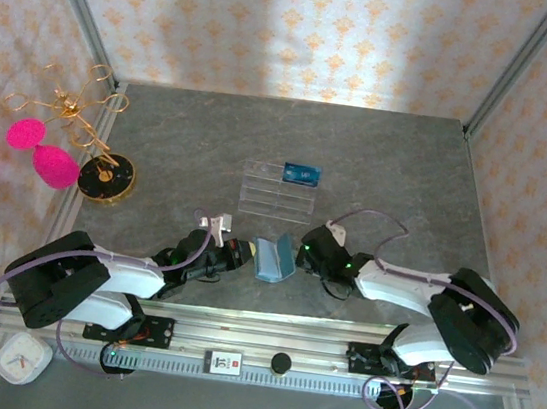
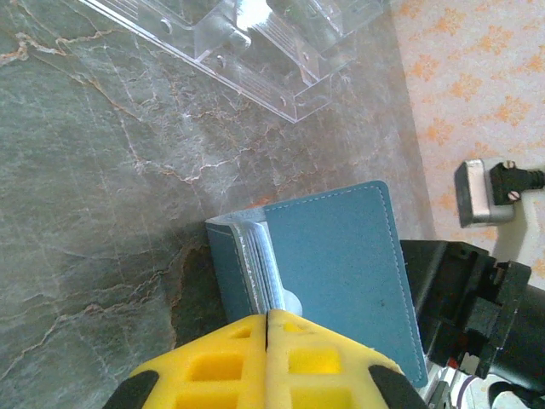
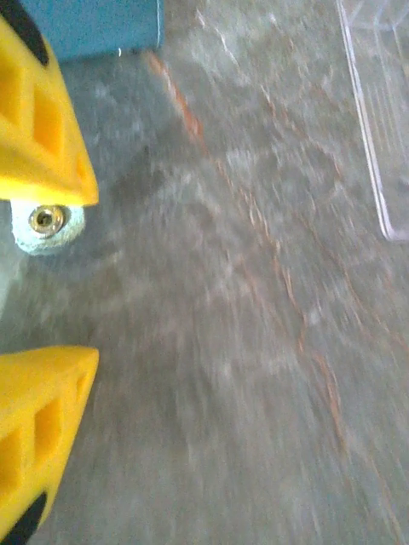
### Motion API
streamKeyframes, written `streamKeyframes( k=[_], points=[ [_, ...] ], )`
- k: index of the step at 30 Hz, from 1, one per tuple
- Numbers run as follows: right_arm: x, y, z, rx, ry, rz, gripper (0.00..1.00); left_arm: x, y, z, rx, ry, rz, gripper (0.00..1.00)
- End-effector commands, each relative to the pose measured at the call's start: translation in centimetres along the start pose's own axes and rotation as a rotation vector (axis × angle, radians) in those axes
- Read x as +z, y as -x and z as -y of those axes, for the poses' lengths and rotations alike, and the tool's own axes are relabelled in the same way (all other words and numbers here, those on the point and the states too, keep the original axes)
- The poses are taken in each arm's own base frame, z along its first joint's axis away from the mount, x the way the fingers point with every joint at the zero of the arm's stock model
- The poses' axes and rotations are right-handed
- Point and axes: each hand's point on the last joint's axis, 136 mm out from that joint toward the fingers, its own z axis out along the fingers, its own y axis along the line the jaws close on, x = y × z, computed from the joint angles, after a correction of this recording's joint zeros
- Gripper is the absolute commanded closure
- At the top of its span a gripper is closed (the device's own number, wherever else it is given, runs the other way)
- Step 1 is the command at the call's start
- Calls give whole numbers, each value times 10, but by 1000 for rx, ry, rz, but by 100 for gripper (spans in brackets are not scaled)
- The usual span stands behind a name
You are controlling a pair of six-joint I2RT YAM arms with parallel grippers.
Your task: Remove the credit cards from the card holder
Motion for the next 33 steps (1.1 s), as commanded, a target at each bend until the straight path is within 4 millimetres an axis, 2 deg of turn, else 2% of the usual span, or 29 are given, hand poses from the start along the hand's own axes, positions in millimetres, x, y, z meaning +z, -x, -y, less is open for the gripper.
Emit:
streamKeyframes(
  k=[1,4,7,10,13,16,19,22,27,30,33],
  points=[
    [-25,23,30,0,-140,110,47,3,-1,7,25,-17,-12,100],
    [-53,48,25,12,-115,215,44,4,0,9,24,-20,-12,100],
    [-72,59,-8,-30,68,245,44,5,0,11,26,-22,-15,100],
    [-83,53,-53,-108,260,200,43,6,1,12,27,-22,-15,100],
    [-86,36,-91,-205,361,145,41,6,1,11,29,-18,-16,100],
    [-86,29,-110,-262,381,122,40,5,1,10,34,-11,-17,100],
    [-99,37,-120,-286,390,165,41,5,0,11,35,-11,-22,100],
    [-111,42,-129,-306,425,170,41,9,-1,23,33,-46,-39,100],
    [-123,24,-160,-352,558,79,43,11,6,46,51,-90,-35,99],
    [-125,36,-157,-315,517,125,46,17,6,65,73,-133,-58,97],
    [-126,41,-149,-303,479,152,52,33,-9,79,107,-151,-120,96]
  ],
)
